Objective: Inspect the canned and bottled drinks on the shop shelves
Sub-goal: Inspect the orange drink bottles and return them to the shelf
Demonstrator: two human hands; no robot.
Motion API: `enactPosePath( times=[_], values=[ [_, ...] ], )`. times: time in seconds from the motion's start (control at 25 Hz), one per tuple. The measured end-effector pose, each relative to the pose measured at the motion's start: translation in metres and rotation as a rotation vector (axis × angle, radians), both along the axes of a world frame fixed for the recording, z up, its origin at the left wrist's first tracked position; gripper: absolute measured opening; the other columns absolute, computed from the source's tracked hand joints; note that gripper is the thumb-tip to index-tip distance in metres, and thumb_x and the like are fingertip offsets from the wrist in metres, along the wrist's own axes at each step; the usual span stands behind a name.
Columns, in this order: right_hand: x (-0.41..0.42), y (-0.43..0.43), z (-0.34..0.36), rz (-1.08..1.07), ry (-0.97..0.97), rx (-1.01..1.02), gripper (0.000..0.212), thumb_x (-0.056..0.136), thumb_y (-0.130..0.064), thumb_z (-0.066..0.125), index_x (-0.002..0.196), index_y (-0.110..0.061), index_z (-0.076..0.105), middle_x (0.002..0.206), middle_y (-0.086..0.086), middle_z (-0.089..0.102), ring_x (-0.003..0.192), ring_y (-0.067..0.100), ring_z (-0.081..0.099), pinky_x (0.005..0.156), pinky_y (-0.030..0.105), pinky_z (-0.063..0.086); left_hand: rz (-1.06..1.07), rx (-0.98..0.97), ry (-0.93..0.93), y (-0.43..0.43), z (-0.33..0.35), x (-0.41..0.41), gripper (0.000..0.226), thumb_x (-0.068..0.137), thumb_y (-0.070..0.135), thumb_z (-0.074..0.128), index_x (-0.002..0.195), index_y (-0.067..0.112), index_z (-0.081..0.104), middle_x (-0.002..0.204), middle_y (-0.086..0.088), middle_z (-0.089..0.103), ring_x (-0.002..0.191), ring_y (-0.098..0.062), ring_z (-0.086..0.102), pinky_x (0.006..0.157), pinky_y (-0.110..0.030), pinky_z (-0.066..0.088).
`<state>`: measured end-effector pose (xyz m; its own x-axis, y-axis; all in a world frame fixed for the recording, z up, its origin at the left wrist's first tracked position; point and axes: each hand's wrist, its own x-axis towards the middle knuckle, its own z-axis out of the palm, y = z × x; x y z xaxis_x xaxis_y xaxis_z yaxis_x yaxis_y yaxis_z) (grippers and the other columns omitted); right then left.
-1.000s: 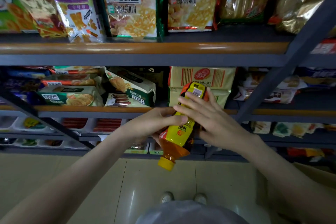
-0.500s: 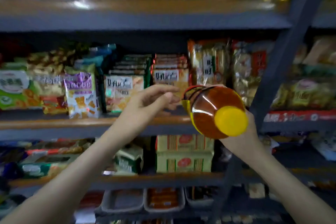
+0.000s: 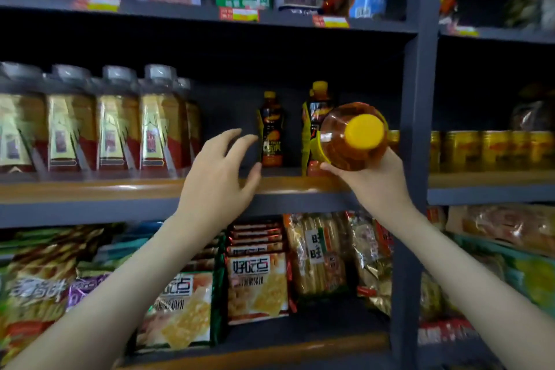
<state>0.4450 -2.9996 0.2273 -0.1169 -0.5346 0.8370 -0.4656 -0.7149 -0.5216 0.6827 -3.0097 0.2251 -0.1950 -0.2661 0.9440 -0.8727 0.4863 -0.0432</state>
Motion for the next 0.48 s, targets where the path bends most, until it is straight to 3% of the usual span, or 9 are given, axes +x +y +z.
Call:
enactPosePath(
  times=[0.08, 0.24, 0.32, 0.48],
  values=[
    [0.000, -0.011, 0.015, -0.058, 0.077, 0.033, 0.055, 0.072, -0.027, 0.082, 0.119, -0.025, 0.054, 0.100, -0.026, 0.055, 0.096, -0.007, 0.050, 0.074, -0.004, 0.034, 0.094, -0.019, -0.010, -0.008, 0.005, 0.013, 0.043, 0.091, 0.029, 0.055, 0.129, 0.007, 0.057, 0.134, -0.019, 0.053, 0.124, -0.035, 0.048, 0.100, -0.044, 0.042],
    [-0.003, -0.033, 0.032, -0.156, 0.129, 0.171, 0.063, 0.074, -0.037, 0.080, 0.127, -0.017, 0.051, 0.119, -0.001, 0.063, 0.107, 0.014, 0.057, 0.082, 0.020, 0.040, 0.213, -0.107, -0.018, -0.016, 0.012, 0.039, 0.051, 0.090, 0.037, 0.041, 0.126, 0.006, 0.060, 0.137, -0.023, 0.049, 0.130, -0.039, 0.041, 0.106, -0.050, 0.035],
    [-0.003, -0.039, 0.045, -0.179, 0.124, 0.228, 0.066, 0.075, -0.040, 0.078, 0.129, -0.017, 0.047, 0.124, 0.003, 0.061, 0.111, 0.020, 0.056, 0.083, 0.027, 0.041, 0.244, -0.135, -0.013, -0.020, 0.015, 0.053, 0.051, 0.090, 0.036, 0.041, 0.127, 0.006, 0.061, 0.139, -0.025, 0.047, 0.132, -0.042, 0.037, 0.108, -0.052, 0.032],
    [-0.002, -0.047, 0.055, -0.190, 0.115, 0.377, 0.088, 0.081, -0.046, 0.071, 0.146, -0.018, 0.019, 0.134, 0.009, 0.053, 0.113, 0.027, 0.056, 0.086, 0.035, 0.047, 0.277, -0.152, -0.013, -0.028, 0.024, 0.073, 0.054, 0.088, 0.033, 0.040, 0.128, 0.003, 0.059, 0.139, -0.029, 0.044, 0.129, -0.046, 0.037, 0.106, -0.058, 0.035]
  ],
)
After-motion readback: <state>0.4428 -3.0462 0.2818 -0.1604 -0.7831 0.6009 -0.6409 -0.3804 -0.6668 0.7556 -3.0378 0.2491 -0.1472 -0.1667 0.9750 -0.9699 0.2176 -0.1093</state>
